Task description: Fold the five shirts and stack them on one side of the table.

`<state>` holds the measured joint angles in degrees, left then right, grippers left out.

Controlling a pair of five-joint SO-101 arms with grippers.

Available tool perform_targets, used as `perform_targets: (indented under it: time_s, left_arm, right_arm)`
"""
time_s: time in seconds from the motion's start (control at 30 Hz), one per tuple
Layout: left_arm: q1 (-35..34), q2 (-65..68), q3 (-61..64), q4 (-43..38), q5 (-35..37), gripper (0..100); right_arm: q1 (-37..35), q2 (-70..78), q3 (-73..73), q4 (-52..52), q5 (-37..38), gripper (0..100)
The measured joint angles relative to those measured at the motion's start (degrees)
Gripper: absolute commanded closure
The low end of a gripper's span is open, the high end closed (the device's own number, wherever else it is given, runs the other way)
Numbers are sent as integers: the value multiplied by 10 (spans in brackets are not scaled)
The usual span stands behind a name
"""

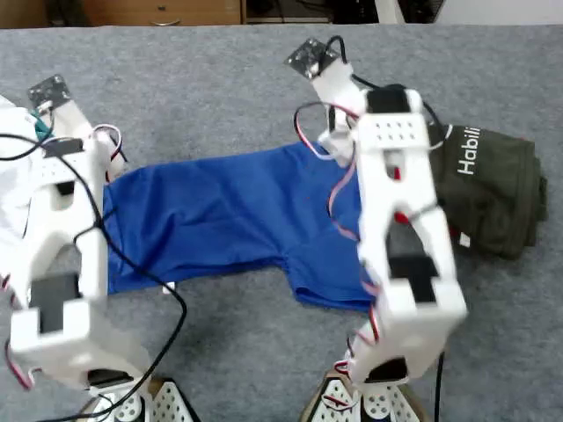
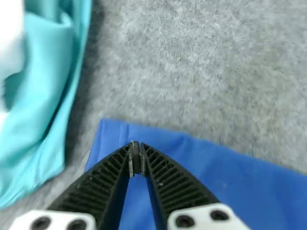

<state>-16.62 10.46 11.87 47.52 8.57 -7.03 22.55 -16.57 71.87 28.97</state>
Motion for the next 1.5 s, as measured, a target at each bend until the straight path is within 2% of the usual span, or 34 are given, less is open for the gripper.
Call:
perform_targets:
  time_s: [0.17, 0.37, 0.6, 0.7, 0.9, 1.1, 1.27, 1.37, 1.5]
  left_arm:
    - [-4, 142, -93, 0, 0, 981]
    - [-12, 232, -221, 34, -21, 982]
    - [-14, 280, -306, 72, -47, 982]
    - [-14, 282, -354, 125, -49, 982]
    - [-13, 231, -442, 251, -49, 982]
    - [12, 112, -414, 332, -50, 982]
    - [-1, -3, -244, 309, -50, 982]
    - [-19, -73, -96, 248, -60, 982]
    - [-17, -187, 106, 173, -81, 982]
  right_arm:
    - [32, 201, -164, 4, -16, 995]
    - [65, 390, -393, 95, 4, 995]
    - [67, 498, -696, 247, 42, 995]
    - [54, 484, -745, 286, 54, 995]
    - [53, 400, -749, 295, 24, 995]
    - [53, 245, -643, 296, 8, 995]
    - [53, 91, -430, 296, 7, 996]
    - [53, 15, -288, 288, 8, 996]
    - [61, -71, -102, 217, 11, 996]
